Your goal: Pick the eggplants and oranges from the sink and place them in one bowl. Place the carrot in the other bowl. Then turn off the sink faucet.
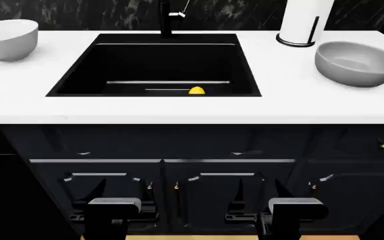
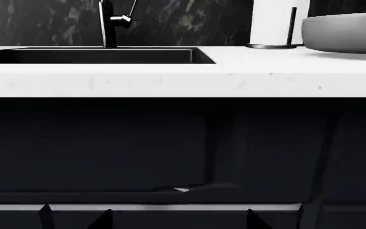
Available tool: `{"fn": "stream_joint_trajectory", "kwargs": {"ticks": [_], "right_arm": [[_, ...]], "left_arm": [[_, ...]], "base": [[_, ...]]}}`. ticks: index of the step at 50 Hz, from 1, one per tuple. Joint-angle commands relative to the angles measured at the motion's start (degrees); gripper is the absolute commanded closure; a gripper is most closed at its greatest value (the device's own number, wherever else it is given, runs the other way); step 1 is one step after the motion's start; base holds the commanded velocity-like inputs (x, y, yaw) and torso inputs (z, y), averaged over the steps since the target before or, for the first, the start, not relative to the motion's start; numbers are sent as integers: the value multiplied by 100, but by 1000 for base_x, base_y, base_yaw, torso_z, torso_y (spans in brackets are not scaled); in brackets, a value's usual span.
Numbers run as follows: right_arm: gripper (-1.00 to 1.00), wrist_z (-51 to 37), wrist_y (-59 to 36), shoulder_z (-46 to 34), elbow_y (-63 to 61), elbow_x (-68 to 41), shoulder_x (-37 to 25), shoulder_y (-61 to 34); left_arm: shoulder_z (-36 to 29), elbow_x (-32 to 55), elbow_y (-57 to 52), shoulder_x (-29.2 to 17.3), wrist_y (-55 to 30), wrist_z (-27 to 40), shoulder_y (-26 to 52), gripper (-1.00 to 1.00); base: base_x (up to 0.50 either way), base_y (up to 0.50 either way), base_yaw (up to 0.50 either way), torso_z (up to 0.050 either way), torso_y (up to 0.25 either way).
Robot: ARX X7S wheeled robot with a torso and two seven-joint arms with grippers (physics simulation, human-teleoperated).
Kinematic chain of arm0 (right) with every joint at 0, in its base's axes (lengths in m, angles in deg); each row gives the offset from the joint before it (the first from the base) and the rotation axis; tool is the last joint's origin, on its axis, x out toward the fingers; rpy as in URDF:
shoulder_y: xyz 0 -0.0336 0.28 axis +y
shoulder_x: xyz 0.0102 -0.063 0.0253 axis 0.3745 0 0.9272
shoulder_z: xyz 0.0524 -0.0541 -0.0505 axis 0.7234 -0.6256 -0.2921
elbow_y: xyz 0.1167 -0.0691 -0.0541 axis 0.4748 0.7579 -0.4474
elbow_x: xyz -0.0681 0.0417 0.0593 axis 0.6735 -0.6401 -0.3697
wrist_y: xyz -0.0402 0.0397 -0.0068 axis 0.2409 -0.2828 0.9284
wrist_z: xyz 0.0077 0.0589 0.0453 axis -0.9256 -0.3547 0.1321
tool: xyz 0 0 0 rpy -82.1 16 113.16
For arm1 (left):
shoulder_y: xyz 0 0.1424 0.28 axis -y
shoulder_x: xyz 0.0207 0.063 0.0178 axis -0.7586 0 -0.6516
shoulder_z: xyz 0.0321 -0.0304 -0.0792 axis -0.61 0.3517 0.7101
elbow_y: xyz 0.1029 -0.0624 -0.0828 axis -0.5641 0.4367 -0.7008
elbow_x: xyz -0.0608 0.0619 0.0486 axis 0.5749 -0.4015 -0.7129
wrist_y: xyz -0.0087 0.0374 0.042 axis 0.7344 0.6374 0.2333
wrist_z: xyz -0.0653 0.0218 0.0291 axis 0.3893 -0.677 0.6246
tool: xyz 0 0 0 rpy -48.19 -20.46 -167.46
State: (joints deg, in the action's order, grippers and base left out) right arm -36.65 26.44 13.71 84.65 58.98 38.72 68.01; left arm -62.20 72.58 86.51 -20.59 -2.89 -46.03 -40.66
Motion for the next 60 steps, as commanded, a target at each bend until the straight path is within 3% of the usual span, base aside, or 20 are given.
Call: {"fn": "stream_joint_trajectory", "kwargs": {"ticks": [1, 25, 60], "right_arm": [[-100, -120, 46, -139, 34, -48, -89, 7], [-100, -445, -30, -491, -70, -335, -395, -6], [-100, -747, -36, -759, -82, -497, -620, -23]], "left_arm": [[-106, 157, -8, -79, -11, 78, 8, -100], [-432, 382, -32, -411, 22, 442, 7, -100], [-753, 537, 16, -629, 63, 688, 37, -100]], "base": [[0, 0, 0, 0, 0], [0, 0, 0, 0, 0], [14, 403, 0, 0, 0]]}}
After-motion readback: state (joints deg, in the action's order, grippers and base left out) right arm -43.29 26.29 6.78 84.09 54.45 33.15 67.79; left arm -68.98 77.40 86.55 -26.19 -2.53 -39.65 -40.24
